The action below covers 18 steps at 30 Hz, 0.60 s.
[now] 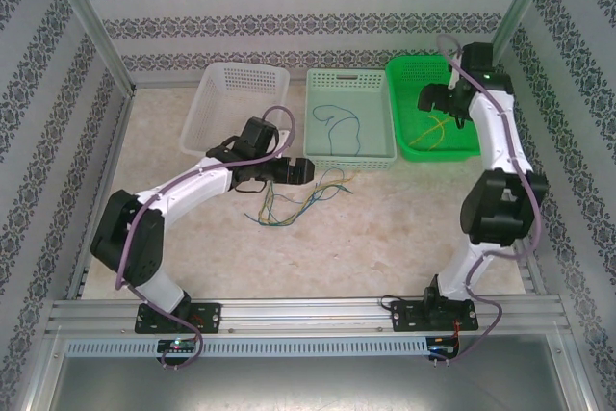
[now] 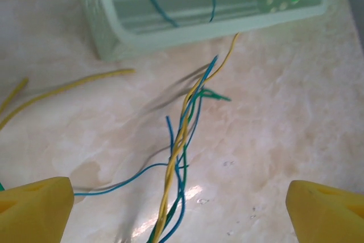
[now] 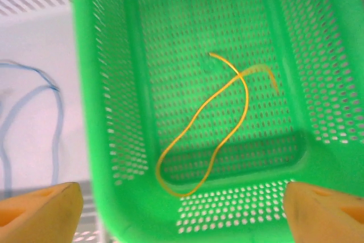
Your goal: Untangle the cables
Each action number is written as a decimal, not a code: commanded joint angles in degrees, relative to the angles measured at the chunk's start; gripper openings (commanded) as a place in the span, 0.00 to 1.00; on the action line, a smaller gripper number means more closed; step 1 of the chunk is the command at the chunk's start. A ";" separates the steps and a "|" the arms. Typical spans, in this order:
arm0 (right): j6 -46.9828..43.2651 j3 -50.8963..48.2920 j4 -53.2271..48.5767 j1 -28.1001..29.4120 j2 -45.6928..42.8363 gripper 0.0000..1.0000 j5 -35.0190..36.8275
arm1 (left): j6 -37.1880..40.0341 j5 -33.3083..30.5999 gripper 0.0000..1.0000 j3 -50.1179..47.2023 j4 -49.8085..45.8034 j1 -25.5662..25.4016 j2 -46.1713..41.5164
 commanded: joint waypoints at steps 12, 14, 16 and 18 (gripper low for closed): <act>22.65 -42.73 20.32 15.13 -29.24 0.77 -14.53 | 7.02 4.38 0.74 1.23 -4.38 -1.76 8.99; 26.00 -47.61 22.74 16.98 -31.47 0.75 -13.85 | 6.82 5.00 0.71 1.76 -4.14 -1.99 10.65; 29.48 -52.01 25.62 19.10 -32.83 0.73 -13.98 | 6.32 5.92 0.68 2.34 -3.77 -2.21 12.12; 31.74 -55.61 28.42 22.01 -32.88 0.71 -13.01 | 5.82 6.31 0.68 2.37 -2.74 -2.46 12.97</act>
